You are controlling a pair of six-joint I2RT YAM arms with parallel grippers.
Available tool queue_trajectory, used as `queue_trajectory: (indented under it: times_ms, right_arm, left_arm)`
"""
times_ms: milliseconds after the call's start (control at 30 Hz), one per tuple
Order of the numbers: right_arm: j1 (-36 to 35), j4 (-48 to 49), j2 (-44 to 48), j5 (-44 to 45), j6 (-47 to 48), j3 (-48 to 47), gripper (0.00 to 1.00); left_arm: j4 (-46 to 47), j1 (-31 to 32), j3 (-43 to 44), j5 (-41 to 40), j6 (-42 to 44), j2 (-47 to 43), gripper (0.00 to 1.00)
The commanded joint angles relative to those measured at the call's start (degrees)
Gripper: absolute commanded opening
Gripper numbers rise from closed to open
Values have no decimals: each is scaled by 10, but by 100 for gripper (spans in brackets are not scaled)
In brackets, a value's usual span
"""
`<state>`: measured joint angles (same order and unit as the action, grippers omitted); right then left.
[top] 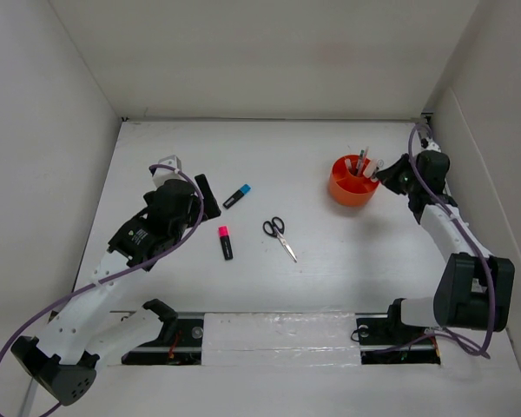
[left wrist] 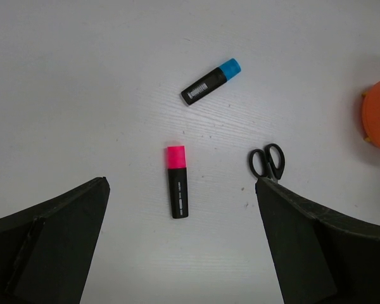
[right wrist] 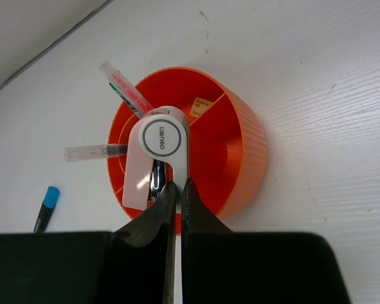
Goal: Sort the stationery into containers
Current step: Place the stapler in the storage box.
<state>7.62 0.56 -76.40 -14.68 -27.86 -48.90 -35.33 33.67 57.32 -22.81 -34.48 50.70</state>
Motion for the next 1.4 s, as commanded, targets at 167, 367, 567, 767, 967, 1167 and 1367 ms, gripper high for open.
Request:
queue_trajectory:
  times_ms: [167, 367, 567, 767, 967, 1167, 1367]
  right_arm:
    - [11, 57, -24, -33, -4, 7, 0]
    - [11, 62, -30, -33, -4, 7, 0]
    - [16, 62, -41, -33, -4, 7, 0]
    - [16, 62, -41, -28, -4, 12, 0]
    - [16, 62, -36, -23, -4, 17, 0]
    - [16, 57, -30, -22, 1, 17, 0]
    - [16, 57, -35, -22, 1, 17, 0]
  left_arm:
    - [21, 0, -3, 6, 9, -17, 100]
    - [21, 0, -3, 6, 14, -17, 100]
    - [26, 0, -3, 6, 14, -17, 100]
    - [26, 0, -3, 11, 14, -17, 100]
    - [26, 0, -3, 11, 14, -17, 100]
    - [26, 0, -3, 11, 14, -17, 100]
    - [26, 0, -3, 11, 14, -22, 100]
